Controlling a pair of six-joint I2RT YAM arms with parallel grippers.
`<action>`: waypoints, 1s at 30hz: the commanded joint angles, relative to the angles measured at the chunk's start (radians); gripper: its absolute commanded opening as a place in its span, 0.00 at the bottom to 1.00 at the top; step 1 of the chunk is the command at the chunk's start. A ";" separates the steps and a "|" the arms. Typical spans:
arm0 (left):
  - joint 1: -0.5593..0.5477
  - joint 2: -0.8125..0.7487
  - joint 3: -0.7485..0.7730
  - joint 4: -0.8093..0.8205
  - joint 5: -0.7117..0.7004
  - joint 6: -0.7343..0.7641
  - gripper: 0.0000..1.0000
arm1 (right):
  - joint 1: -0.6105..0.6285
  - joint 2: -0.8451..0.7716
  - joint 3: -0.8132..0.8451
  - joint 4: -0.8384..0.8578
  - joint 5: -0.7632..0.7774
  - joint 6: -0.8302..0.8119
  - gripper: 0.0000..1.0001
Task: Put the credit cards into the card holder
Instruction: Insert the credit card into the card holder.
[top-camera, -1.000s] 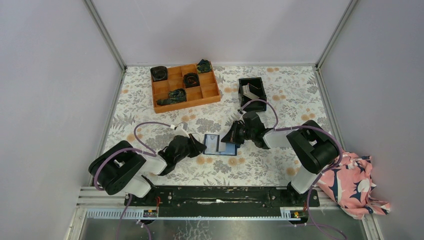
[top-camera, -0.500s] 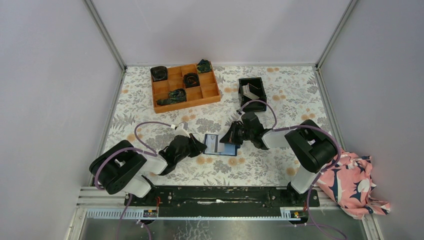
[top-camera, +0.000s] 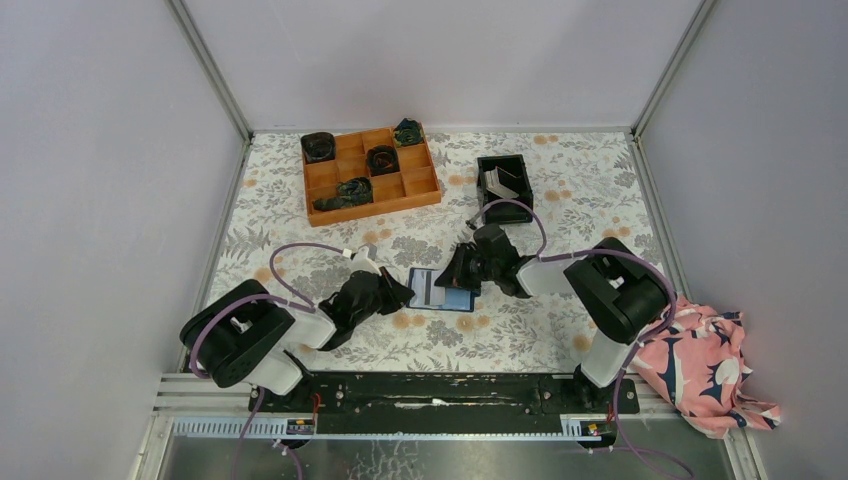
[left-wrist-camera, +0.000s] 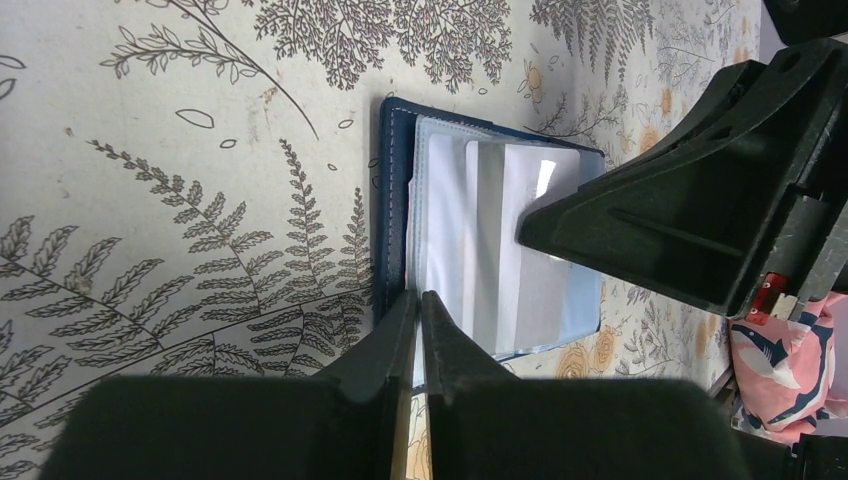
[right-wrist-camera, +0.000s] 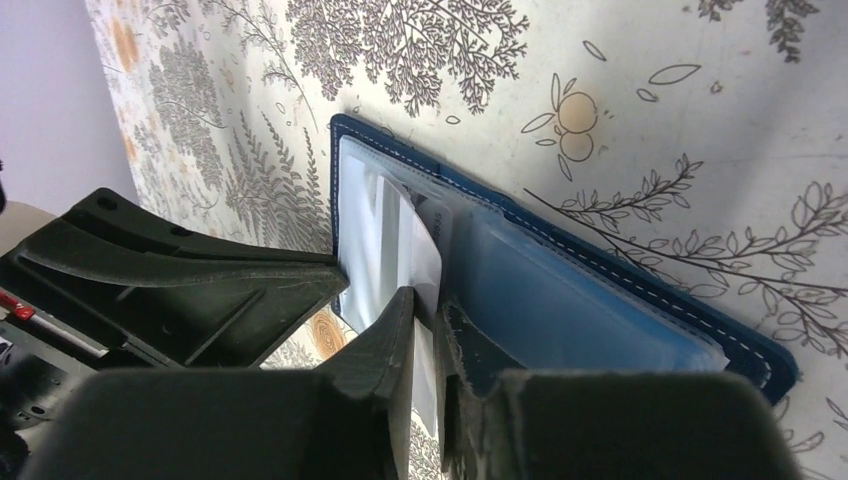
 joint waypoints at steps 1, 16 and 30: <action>-0.017 0.017 0.006 0.005 0.005 0.012 0.10 | 0.035 -0.025 0.022 -0.186 0.091 -0.071 0.20; -0.017 0.017 -0.008 0.016 -0.005 0.001 0.09 | 0.036 -0.172 0.046 -0.280 0.160 -0.129 0.35; -0.017 0.049 -0.008 0.037 0.005 -0.005 0.08 | 0.036 -0.261 0.025 -0.325 0.241 -0.150 0.32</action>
